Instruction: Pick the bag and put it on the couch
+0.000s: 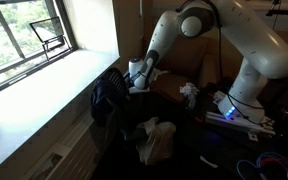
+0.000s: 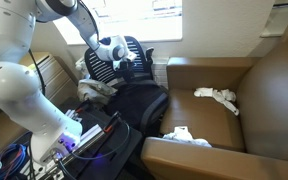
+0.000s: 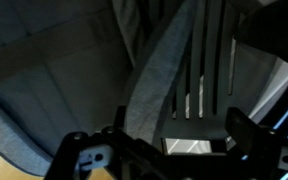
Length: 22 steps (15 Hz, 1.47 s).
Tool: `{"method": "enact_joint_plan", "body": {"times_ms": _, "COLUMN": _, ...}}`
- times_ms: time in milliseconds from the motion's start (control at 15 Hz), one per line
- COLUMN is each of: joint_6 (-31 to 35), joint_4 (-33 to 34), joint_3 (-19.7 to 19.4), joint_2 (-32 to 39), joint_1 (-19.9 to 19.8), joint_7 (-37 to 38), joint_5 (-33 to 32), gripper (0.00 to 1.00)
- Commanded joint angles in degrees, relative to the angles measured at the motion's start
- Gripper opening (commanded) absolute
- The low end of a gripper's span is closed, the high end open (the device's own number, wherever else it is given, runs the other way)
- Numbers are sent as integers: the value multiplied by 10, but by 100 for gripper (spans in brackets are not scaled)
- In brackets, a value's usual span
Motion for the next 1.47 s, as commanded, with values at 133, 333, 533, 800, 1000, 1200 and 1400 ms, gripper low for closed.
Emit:
{"method": "enact_joint_plan", "body": {"times_ms": 133, "joint_6": 3, "joint_4": 11, "joint_3": -40, "joint_2": 26, "joint_1": 48, "joint_7": 40, "joint_5": 14, "gripper": 100}}
{"method": "enact_joint_plan", "body": {"times_ms": 333, "joint_6": -5, "joint_4": 14, "joint_3": -45, "joint_2": 29, "joint_1": 56, "joint_7": 47, "joint_5": 12, "gripper": 100}}
{"method": "enact_joint_plan", "body": {"times_ms": 533, "joint_6": -77, "joint_4": 34, "joint_3": 8, "joint_2": 30, "joint_1": -11, "joint_7": 16, "joint_5": 35, "gripper": 100}}
{"method": "enact_joint_plan", "body": {"times_ms": 800, "joint_6": -93, "joint_4": 29, "joint_3": 7, "joint_2": 31, "joint_1": -9, "joint_7": 32, "joint_5": 37, "gripper": 100}}
{"method": "enact_joint_plan", "body": {"times_ms": 1000, "joint_6": -91, "joint_4": 29, "joint_3": 5, "joint_2": 31, "joint_1": -5, "joint_7": 34, "joint_5": 36, "gripper": 100}}
{"method": "enact_joint_plan", "body": {"times_ms": 1200, "joint_6": -64, "joint_4": 73, "joint_3": 11, "joint_2": 78, "joint_1": -16, "joint_7": 38, "joint_5": 45, "gripper": 100}}
{"method": "enact_joint_plan", "body": {"times_ms": 1400, "joint_6": -14, "joint_4": 106, "joint_3": 30, "joint_2": 112, "joint_1": -34, "joint_7": 29, "joint_5": 62, "gripper": 100}}
